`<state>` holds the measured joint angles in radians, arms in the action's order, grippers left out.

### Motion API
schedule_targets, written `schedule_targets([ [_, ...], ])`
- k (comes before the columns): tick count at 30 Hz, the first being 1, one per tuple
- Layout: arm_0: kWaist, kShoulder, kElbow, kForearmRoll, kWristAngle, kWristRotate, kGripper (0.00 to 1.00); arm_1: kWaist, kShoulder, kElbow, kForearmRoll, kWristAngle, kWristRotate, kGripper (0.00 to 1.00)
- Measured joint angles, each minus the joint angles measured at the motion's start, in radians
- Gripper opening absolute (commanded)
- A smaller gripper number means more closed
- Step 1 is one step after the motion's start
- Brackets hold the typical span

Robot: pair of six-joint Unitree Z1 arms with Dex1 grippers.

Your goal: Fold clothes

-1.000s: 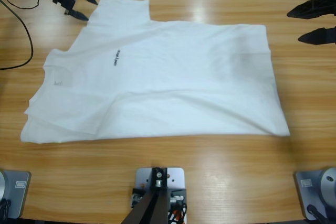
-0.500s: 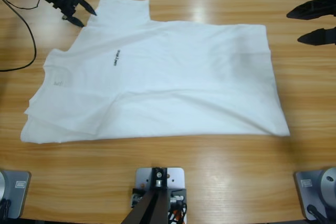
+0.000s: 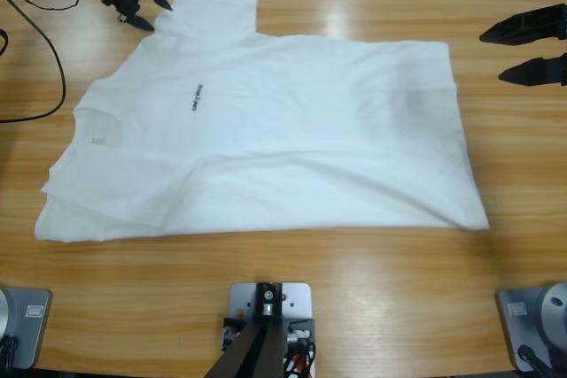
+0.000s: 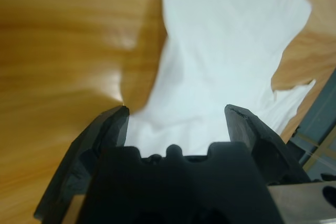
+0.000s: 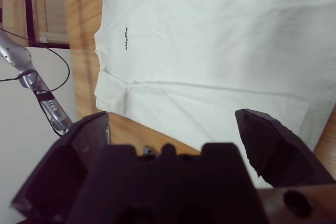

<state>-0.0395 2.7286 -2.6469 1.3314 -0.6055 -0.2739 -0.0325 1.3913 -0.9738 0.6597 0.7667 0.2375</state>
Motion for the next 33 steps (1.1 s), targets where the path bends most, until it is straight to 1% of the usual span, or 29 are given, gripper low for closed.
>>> schedule_targets([
  [8, 0.026, 0.008, -0.004, -0.046, -0.003, -0.024, 0.738, 0.000, 0.009, 0.000, 0.000, 0.005, 0.000, 0.996],
  [15, 0.015, 0.041, -0.018, -0.106, -0.088, -0.050, 0.738, 0.000, 0.023, 0.001, 0.000, 0.005, -0.002, 0.996],
  [18, -0.001, 0.049, -0.023, -0.128, -0.102, -0.067, 0.723, 0.000, 0.039, 0.001, 0.000, 0.005, -0.003, 0.996],
  [21, -0.007, 0.053, -0.024, -0.137, -0.109, -0.075, 0.463, 0.000, 0.048, 0.001, 0.000, 0.005, -0.005, 0.991],
  [22, -0.008, 0.053, -0.024, -0.138, -0.111, -0.076, 0.342, 0.000, 0.048, 0.001, 0.000, 0.005, -0.006, 0.991],
  [23, -0.008, 0.053, -0.024, -0.139, -0.113, -0.076, 0.161, 0.000, 0.048, 0.000, 0.000, 0.005, -0.007, 0.991],
  [24, -0.008, 0.054, -0.024, -0.139, -0.114, -0.076, 0.010, 0.000, 0.048, 0.000, 0.000, 0.005, -0.008, 0.990],
  [26, -0.008, 0.057, -0.024, -0.141, -0.115, -0.076, 0.000, 0.000, 0.049, 0.000, 0.000, 0.005, -0.009, 0.955],
  [27, -0.008, 0.059, -0.024, -0.142, -0.115, -0.076, 0.000, 0.000, 0.049, 0.000, 0.000, 0.005, -0.009, 0.896],
  [28, -0.008, 0.061, -0.024, -0.142, -0.115, -0.077, 0.000, 0.000, 0.050, 0.000, 0.000, 0.005, -0.010, 0.866],
  [30, -0.008, 0.066, -0.024, -0.145, -0.115, -0.081, 0.000, 0.000, 0.050, 0.000, 0.000, 0.005, -0.011, 0.839],
  [32, -0.008, 0.071, -0.024, -0.150, -0.115, -0.087, 0.000, 0.000, 0.050, 0.000, 0.000, 0.005, -0.015, 0.668],
  [33, -0.008, 0.074, -0.024, -0.153, -0.115, -0.091, 0.000, 0.000, 0.050, 0.000, 0.000, 0.005, -0.016, 0.521],
])
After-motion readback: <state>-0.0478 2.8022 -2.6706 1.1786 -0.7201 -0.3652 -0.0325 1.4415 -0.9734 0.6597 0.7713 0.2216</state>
